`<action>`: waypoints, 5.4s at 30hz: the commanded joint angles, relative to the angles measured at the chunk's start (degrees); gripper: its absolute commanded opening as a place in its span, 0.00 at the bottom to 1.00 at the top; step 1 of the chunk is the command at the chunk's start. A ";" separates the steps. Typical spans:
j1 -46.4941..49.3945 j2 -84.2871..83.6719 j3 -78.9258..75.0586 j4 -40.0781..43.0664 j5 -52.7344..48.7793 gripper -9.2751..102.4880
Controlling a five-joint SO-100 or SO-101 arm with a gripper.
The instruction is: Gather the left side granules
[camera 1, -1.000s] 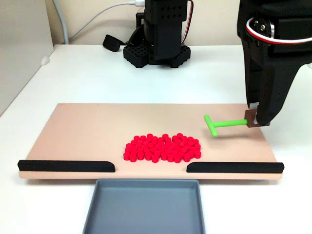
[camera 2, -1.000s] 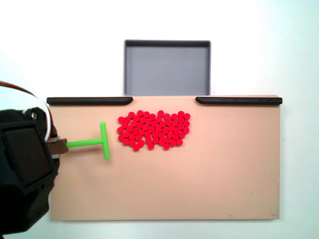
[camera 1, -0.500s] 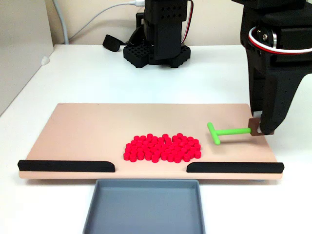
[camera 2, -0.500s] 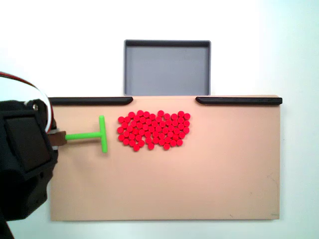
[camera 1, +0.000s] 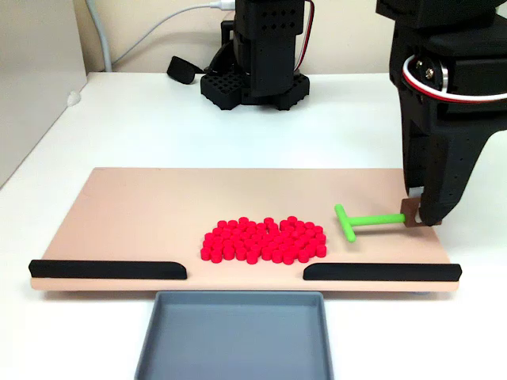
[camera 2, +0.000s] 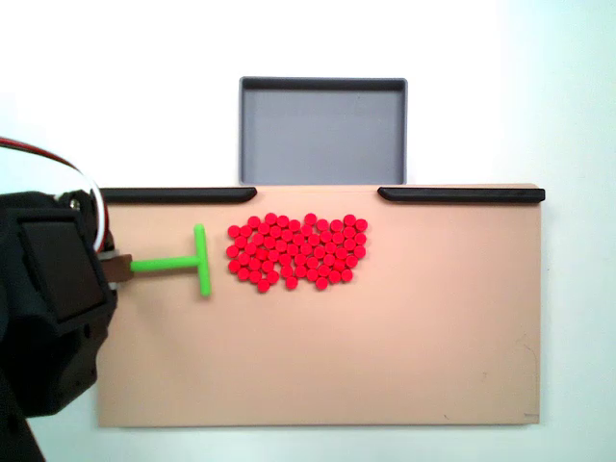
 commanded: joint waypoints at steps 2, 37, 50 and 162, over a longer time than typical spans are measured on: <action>0.97 -0.26 -3.87 -0.18 -0.88 0.08; 1.93 -4.57 -4.13 -0.18 0.35 0.08; 2.72 -4.04 -3.25 -0.09 -0.18 0.08; 1.93 0.53 -2.90 2.29 0.44 0.08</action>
